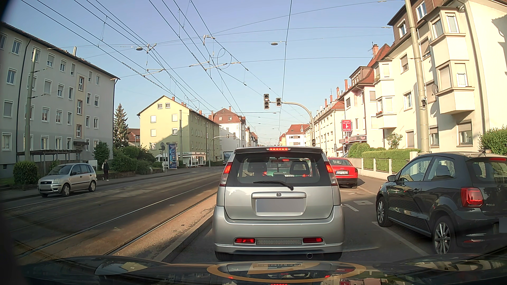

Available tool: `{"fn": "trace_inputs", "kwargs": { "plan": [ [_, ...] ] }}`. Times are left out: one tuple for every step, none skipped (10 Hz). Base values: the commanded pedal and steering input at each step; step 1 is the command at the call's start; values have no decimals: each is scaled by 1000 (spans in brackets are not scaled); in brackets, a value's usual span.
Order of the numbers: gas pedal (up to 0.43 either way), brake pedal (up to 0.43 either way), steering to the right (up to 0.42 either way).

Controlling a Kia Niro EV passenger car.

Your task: Follow the waypoints while adhering to traffic rules and regulations

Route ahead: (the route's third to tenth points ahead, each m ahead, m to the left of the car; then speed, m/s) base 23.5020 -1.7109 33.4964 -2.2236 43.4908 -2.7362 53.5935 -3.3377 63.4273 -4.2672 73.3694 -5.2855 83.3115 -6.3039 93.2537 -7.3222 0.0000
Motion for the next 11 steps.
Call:
{"fn": "trace_inputs", "kwargs": {
  "plan": [
    [0,238,-2],
    [0,232,-2],
    [0,232,-2],
    [0,232,-2],
    [0,232,-2],
    [0,232,-2],
    [0,232,-2],
    [0,232,-2],
    [0,232,-2],
    [0,232,-2],
    [0,226,-2]
  ]
}}
